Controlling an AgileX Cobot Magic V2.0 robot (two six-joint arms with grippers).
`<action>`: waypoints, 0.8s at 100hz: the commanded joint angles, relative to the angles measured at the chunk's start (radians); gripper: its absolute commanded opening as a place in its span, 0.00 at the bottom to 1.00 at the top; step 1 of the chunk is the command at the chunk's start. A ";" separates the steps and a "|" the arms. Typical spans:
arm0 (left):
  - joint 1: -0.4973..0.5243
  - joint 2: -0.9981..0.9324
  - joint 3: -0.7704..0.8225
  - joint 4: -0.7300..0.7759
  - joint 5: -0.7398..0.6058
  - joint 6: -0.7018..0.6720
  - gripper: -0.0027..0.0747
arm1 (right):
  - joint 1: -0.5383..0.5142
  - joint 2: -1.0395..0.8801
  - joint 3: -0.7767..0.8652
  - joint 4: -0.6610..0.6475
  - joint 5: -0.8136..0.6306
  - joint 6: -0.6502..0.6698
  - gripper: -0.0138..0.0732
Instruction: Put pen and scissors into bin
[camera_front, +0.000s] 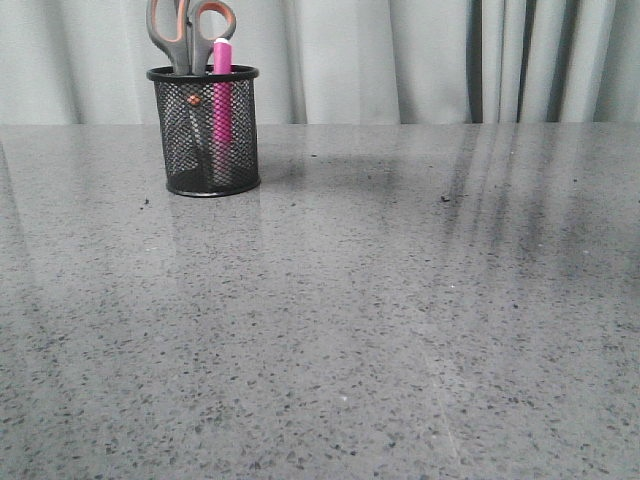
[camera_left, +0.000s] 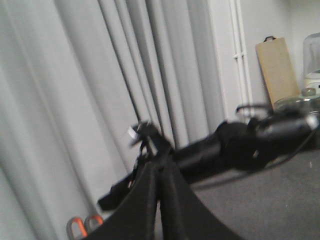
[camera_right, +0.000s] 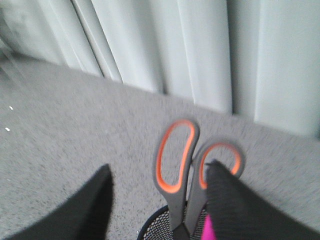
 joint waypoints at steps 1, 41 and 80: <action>0.016 -0.065 0.058 0.101 -0.067 -0.131 0.01 | -0.003 -0.159 -0.007 -0.083 0.033 -0.007 0.21; 0.089 -0.491 0.508 0.265 -0.067 -0.398 0.01 | 0.001 -0.924 0.763 -0.209 0.111 -0.007 0.08; 0.089 -0.537 0.583 0.230 -0.065 -0.398 0.01 | 0.001 -1.531 1.114 -0.238 0.138 -0.007 0.08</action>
